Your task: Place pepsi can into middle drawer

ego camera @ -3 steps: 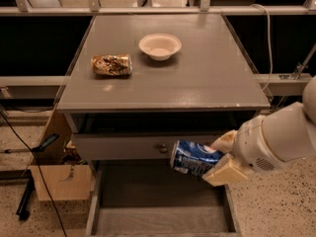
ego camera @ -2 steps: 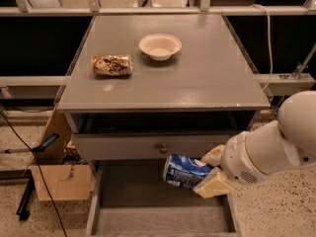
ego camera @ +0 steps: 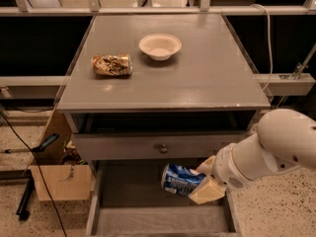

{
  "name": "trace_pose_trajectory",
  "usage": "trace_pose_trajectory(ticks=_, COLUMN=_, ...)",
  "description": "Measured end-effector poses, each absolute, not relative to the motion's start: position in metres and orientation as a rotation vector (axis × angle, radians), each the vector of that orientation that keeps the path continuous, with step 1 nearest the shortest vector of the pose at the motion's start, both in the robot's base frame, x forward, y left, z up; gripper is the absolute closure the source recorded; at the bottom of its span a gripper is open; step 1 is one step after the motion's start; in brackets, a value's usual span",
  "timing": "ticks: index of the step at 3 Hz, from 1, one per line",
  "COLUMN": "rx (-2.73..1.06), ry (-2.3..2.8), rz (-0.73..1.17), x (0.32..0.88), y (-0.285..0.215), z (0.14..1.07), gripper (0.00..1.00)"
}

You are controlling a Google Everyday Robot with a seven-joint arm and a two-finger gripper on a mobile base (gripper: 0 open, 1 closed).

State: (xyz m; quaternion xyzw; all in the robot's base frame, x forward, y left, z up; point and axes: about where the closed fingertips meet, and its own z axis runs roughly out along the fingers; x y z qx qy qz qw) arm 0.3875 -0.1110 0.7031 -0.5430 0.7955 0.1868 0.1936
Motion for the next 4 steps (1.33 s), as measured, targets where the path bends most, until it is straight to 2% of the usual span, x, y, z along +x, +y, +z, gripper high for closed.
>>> trace_pose_trajectory(ticks=2, rx=-1.548, ry=2.254, rz=0.615, x=0.389, y=-0.085, z=0.658, gripper=1.00)
trace_pose_trajectory(ticks=4, rx=-1.467, ry=2.276, rz=0.698, x=0.412, y=-0.077, z=0.588, gripper=1.00)
